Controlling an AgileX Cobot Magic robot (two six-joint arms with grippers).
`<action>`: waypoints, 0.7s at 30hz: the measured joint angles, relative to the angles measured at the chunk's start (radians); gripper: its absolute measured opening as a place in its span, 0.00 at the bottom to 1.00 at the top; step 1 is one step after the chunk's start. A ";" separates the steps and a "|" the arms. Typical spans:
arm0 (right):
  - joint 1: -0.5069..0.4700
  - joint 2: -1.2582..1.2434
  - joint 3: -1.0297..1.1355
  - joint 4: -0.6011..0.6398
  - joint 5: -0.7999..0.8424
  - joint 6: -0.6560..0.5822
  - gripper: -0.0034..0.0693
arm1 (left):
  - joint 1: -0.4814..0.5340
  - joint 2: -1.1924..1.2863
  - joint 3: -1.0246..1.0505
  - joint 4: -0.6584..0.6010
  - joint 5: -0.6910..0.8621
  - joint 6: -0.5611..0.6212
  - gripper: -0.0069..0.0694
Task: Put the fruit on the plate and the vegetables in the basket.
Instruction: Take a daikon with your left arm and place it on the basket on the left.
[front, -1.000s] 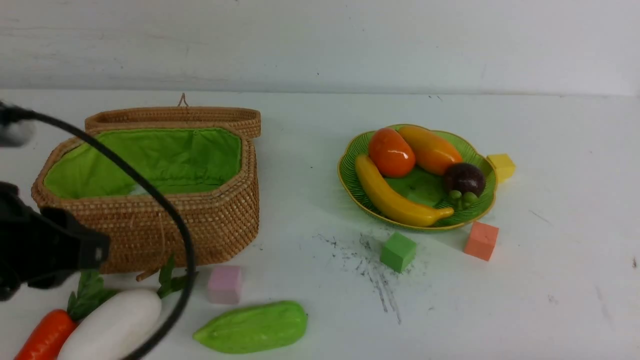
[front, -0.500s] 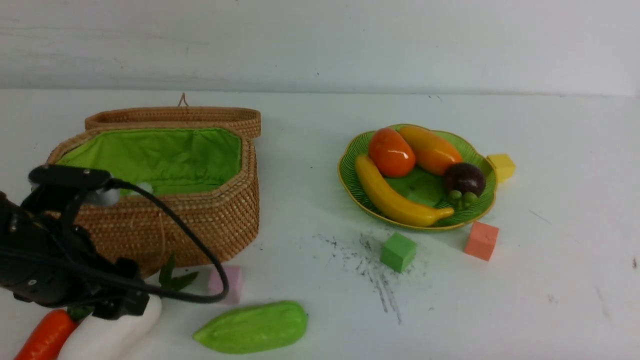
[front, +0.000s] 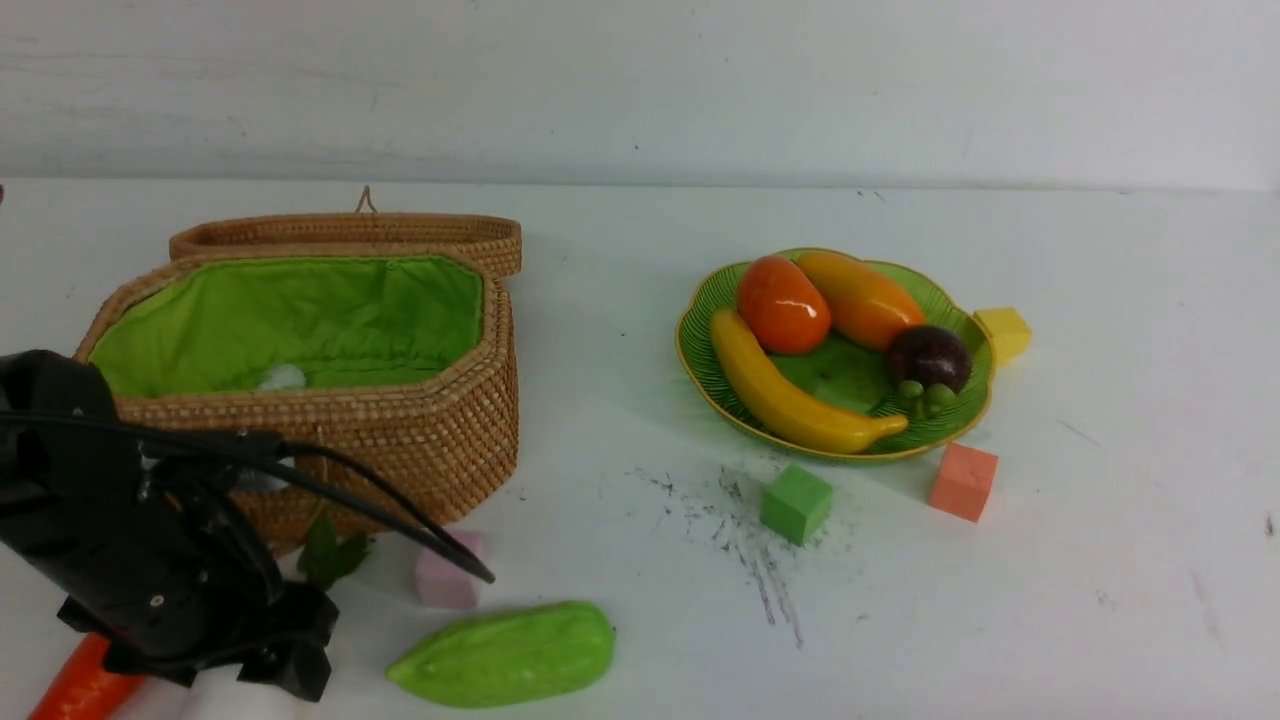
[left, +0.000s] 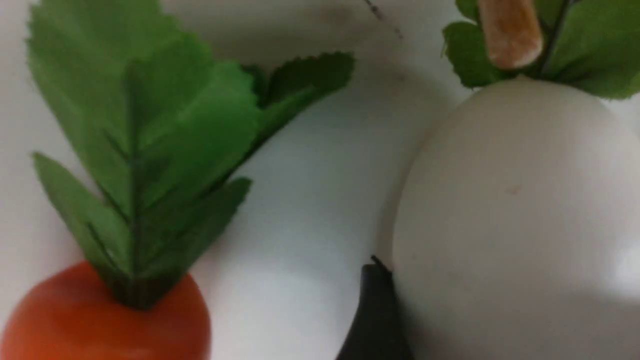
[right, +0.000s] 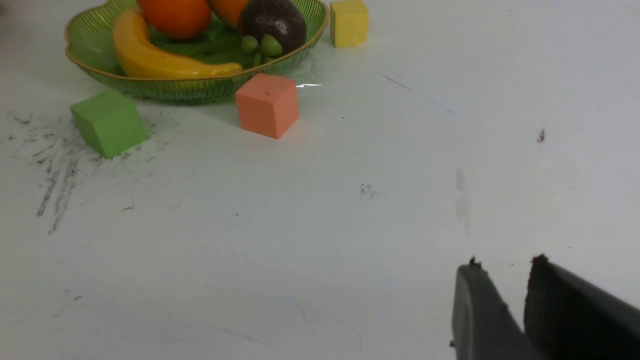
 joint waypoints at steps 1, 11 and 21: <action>0.000 0.000 0.000 0.000 0.000 0.000 0.27 | 0.000 0.000 -0.005 -0.001 0.014 0.000 0.77; 0.000 0.000 0.000 0.000 0.000 0.000 0.29 | 0.000 -0.097 -0.161 -0.109 0.313 0.324 0.77; 0.000 0.000 0.000 0.000 0.000 0.000 0.30 | 0.000 -0.218 -0.445 -0.036 0.065 0.462 0.77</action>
